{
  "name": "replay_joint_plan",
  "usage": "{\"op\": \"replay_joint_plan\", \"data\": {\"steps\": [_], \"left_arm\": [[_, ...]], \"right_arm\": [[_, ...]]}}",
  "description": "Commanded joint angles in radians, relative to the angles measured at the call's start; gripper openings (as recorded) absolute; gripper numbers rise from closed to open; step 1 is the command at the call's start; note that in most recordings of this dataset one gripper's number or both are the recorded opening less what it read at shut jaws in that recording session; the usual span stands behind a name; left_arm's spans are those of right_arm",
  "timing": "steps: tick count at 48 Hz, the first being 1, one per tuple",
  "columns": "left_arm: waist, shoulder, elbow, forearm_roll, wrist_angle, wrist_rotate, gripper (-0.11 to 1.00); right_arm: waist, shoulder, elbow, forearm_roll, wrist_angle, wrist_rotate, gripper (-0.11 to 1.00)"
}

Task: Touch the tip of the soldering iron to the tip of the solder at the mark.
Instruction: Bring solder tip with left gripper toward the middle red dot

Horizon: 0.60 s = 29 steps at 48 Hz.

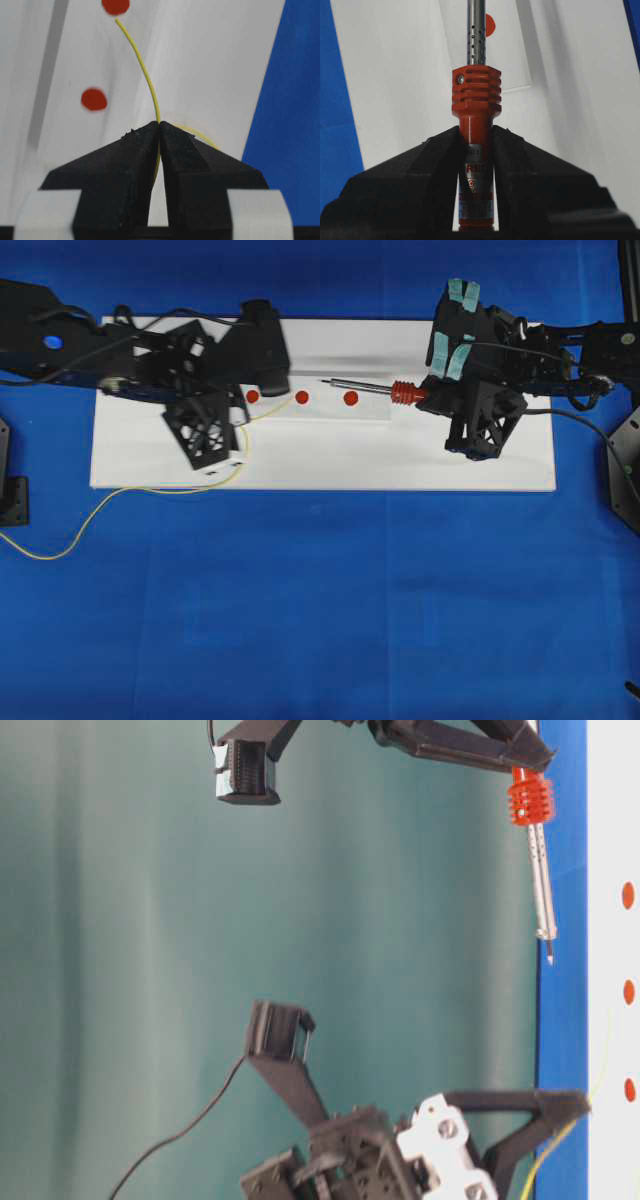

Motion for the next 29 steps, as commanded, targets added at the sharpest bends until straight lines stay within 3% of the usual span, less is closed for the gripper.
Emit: {"op": "replay_joint_plan", "data": {"steps": [1, 29], "left_arm": [[-0.002, 0.012, -0.038, 0.002, -0.018, 0.0, 0.02], [-0.002, 0.048, -0.026, 0.002, -0.017, -0.008, 0.02]], "right_arm": [[0.0, -0.003, -0.011, -0.002, -0.011, 0.002, 0.06], [0.0, 0.018, -0.009, -0.002, -0.017, 0.002, 0.06]]}}
